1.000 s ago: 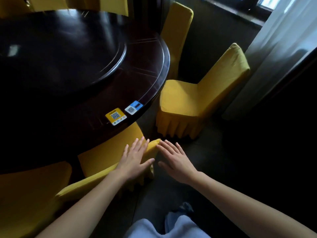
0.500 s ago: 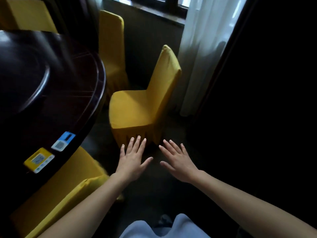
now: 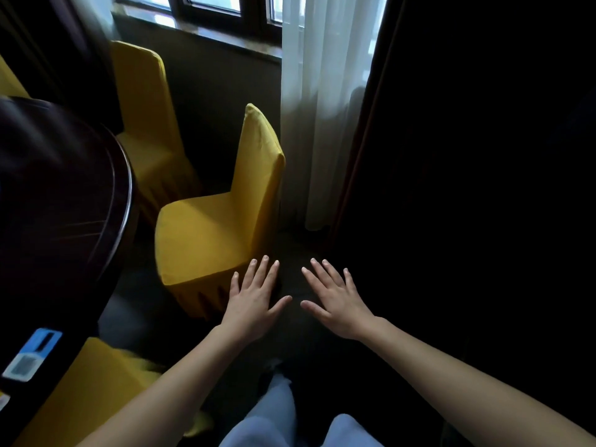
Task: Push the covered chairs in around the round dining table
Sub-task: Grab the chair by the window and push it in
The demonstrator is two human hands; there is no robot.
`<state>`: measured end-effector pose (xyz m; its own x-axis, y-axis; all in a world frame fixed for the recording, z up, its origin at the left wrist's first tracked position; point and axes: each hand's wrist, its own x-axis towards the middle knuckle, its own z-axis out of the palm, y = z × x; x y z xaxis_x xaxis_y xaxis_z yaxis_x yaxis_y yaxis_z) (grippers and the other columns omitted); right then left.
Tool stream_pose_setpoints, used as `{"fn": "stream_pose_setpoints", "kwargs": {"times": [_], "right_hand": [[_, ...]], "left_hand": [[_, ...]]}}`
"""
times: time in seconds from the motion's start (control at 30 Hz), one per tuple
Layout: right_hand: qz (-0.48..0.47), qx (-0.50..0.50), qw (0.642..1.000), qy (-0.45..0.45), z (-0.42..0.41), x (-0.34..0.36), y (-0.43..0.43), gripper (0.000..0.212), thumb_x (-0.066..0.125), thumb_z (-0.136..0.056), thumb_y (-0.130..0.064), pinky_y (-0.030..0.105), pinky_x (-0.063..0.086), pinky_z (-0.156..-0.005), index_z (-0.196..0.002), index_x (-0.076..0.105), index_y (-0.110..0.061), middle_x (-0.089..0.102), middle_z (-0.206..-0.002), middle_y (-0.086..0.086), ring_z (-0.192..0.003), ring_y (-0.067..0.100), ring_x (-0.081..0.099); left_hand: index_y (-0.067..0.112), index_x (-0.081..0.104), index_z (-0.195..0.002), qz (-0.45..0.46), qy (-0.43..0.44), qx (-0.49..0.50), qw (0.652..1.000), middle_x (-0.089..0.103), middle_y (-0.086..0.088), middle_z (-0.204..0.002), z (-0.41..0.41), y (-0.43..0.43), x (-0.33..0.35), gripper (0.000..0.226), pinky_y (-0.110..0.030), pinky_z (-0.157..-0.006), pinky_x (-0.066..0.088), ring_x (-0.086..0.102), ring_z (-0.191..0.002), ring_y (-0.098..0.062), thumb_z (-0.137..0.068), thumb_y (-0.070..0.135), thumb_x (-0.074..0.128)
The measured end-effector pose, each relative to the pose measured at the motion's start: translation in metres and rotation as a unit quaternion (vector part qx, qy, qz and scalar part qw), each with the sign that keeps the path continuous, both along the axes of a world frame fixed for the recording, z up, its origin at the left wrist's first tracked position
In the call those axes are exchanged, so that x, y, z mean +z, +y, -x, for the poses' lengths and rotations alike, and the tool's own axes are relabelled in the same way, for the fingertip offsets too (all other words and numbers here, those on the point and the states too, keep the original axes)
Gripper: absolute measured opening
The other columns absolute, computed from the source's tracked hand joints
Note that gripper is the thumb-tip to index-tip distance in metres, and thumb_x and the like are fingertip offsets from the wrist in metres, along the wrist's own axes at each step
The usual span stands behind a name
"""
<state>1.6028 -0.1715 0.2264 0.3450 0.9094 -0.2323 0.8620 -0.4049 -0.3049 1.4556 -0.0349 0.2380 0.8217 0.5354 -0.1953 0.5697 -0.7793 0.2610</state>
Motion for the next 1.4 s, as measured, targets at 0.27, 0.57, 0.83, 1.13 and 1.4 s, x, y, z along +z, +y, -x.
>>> {"fn": "stream_pose_setpoints", "kwargs": {"times": [0.27,0.57,0.83,1.13,1.4], "right_hand": [[-0.002,-0.010,1.000,-0.006,-0.077,0.001,0.065,0.080,0.012,-0.084,-0.070,0.048,-0.013,-0.114,-0.152,0.001,-0.031,-0.012,-0.160,-0.005,-0.145,0.014,-0.020],[-0.027,-0.012,0.999,-0.018,-0.176,0.015,0.166,0.088,0.005,-0.076,-0.074,0.050,-0.008,-0.115,-0.152,0.004,-0.030,-0.008,-0.161,-0.005,-0.146,0.014,-0.015],[-0.054,0.009,0.998,-0.014,-0.221,0.014,0.231,0.081,0.016,-0.084,-0.072,0.052,-0.006,-0.116,-0.152,-0.001,-0.032,-0.011,-0.160,-0.008,-0.146,0.011,-0.015],[-0.062,0.084,0.994,-0.012,-0.288,0.016,0.318,0.075,0.024,-0.090,-0.066,0.048,-0.006,-0.116,-0.152,-0.001,-0.032,-0.013,-0.160,-0.008,-0.146,0.011,-0.015],[-0.065,0.201,0.977,-0.030,-0.381,0.035,0.409,0.070,0.031,-0.095,-0.059,0.045,-0.006,-0.118,-0.152,-0.001,-0.032,-0.013,-0.160,-0.009,-0.146,0.011,-0.015]], "left_hand": [[0.032,-0.009,-0.149,-0.009,-0.002,-0.018,1.000,-0.018,0.003,-0.158,-0.083,0.071,-0.002,0.075,-0.046,-0.114,-0.011,-0.023,-0.142,-0.016,-0.090,0.064,0.025],[0.033,-0.012,-0.148,-0.051,-0.054,-0.019,0.997,-0.017,0.005,-0.158,-0.181,0.170,0.003,0.087,-0.044,-0.111,-0.014,-0.027,-0.139,-0.013,-0.074,0.077,-0.001],[0.033,-0.013,-0.147,-0.045,-0.033,0.014,0.998,-0.019,0.004,-0.158,-0.226,0.227,0.013,0.077,-0.045,-0.112,-0.014,-0.022,-0.143,-0.017,-0.086,0.069,0.017],[0.031,-0.011,-0.149,-0.033,-0.034,0.099,0.994,-0.016,0.003,-0.158,-0.271,0.283,0.009,0.078,-0.047,-0.113,-0.013,-0.019,-0.144,-0.017,-0.086,0.069,0.018],[0.029,-0.009,-0.149,-0.001,-0.054,0.220,0.974,-0.015,0.002,-0.159,-0.329,0.330,0.017,0.076,-0.048,-0.115,-0.009,-0.018,-0.144,-0.017,-0.090,0.064,0.024]]}}
